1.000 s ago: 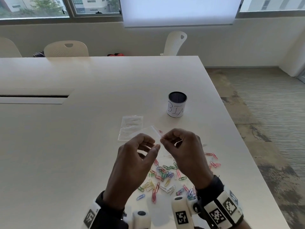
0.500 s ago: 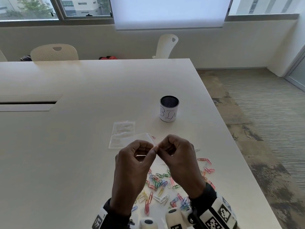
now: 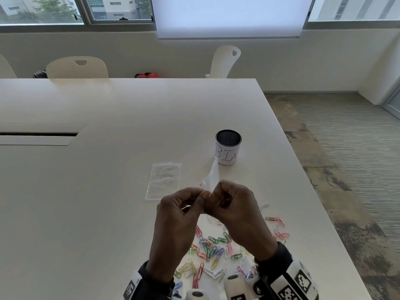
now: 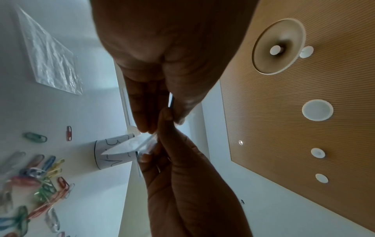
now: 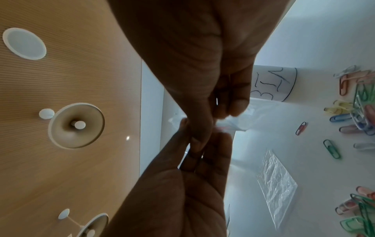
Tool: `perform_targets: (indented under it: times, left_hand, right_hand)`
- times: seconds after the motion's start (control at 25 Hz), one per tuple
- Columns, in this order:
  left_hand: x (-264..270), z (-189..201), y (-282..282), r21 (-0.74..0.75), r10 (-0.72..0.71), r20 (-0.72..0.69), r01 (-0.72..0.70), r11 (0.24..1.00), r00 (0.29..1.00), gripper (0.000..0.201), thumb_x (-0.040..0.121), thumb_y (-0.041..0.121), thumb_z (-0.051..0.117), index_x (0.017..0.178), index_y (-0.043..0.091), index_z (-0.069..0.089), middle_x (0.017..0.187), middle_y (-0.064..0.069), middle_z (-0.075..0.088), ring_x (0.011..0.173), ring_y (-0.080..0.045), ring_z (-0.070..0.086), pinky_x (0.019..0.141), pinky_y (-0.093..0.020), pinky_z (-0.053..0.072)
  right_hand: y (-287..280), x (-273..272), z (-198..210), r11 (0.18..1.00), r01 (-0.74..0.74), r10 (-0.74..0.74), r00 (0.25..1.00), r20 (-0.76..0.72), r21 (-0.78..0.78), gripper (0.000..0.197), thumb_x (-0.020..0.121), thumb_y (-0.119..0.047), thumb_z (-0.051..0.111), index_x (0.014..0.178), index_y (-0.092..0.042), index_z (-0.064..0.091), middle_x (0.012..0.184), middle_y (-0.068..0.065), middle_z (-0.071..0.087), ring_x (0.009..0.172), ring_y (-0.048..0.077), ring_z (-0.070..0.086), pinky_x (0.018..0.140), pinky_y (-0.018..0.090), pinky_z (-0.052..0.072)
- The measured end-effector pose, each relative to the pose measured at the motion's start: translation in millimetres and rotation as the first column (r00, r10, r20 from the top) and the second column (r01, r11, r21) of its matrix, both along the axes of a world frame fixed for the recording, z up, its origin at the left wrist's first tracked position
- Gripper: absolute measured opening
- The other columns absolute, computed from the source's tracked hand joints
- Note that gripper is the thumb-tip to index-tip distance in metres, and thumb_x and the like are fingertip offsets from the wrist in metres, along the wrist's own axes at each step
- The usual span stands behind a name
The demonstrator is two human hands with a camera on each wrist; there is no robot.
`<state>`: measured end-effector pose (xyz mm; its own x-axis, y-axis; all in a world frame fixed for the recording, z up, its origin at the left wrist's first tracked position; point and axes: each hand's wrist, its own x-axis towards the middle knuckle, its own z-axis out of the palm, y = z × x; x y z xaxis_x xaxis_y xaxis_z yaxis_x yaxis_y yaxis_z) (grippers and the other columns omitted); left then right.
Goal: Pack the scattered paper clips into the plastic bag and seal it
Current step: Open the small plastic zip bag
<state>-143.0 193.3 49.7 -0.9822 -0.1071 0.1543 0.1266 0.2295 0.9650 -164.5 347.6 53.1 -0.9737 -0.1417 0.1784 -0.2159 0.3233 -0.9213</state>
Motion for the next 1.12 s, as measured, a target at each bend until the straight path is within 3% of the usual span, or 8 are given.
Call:
perform_targets:
  times: [0.08,0.2,0.36,0.56,0.84,1.12]
  left_hand:
    - [-2,-2,-2,0.052,-0.018,0.028,0.016,0.999,0.999,0.016,0.100,0.019,0.068,0.097,0.025,0.082,0.088,0.008,0.083,0.086,-0.010,0.080,0.079,-0.024,0.064]
    - [-4,-7,-3,0.072,-0.010,0.067,0.005,0.997,0.998,0.018,0.103,0.017,0.063,0.099,0.020,0.080,0.088,0.003,0.082,0.082,-0.015,0.080,0.079,-0.034,0.066]
    - [-3,-13,3,0.010,0.055,0.046,-0.056,0.998,0.997,0.011,0.098,0.015,0.073,0.102,0.023,0.079,0.088,0.011,0.081,0.080,-0.006,0.079,0.076,-0.025,0.066]
    - [1,-13,11,0.053,0.082,0.039,-0.084,0.995,0.996,0.012,0.090,0.022,0.080,0.094,0.033,0.079,0.086,0.018,0.081,0.086,-0.002,0.078,0.075,-0.013,0.059]
    - [0,-11,9,-0.089,0.104,-0.035,-0.107,0.990,0.994,0.011,0.090,0.018,0.080,0.088,0.029,0.081,0.074,0.019,0.079,0.072,0.001,0.077,0.066,-0.010,0.059]
    - [3,-8,7,-0.090,0.092,-0.024,-0.094,0.992,0.995,0.021,0.090,0.014,0.079,0.084,0.034,0.077,0.074,0.023,0.078,0.068,0.002,0.077,0.063,-0.010,0.059]
  right_hand:
    - [5,-2,1,0.998,-0.048,0.050,0.998,0.046,-0.032,0.019,0.082,-0.021,0.087,0.080,-0.014,0.070,0.071,0.003,0.072,0.062,0.018,0.065,0.062,0.030,0.060]
    - [9,-2,1,0.992,-0.078,0.086,0.993,0.079,-0.099,0.010,0.089,-0.020,0.082,0.084,-0.015,0.074,0.072,0.003,0.074,0.065,0.013,0.069,0.069,0.027,0.061]
    - [6,1,-7,0.996,-0.018,0.024,0.998,0.064,-0.089,0.005,0.092,-0.018,0.079,0.089,-0.016,0.075,0.076,0.000,0.075,0.070,0.010,0.072,0.071,0.026,0.061]
    - [2,4,-11,0.990,0.024,-0.018,0.999,0.051,-0.137,0.007,0.091,-0.009,0.078,0.093,-0.016,0.076,0.084,-0.001,0.079,0.080,0.013,0.077,0.076,0.028,0.064]
    - [4,8,-13,0.927,0.075,-0.010,0.985,0.175,-0.367,0.004,0.087,-0.006,0.080,0.091,-0.004,0.078,0.082,0.012,0.080,0.077,0.025,0.079,0.074,0.029,0.063]
    - [3,10,-17,0.863,0.084,0.048,0.968,0.247,-0.499,0.003,0.087,0.004,0.076,0.090,0.004,0.077,0.083,0.021,0.079,0.076,0.031,0.077,0.072,0.030,0.062]
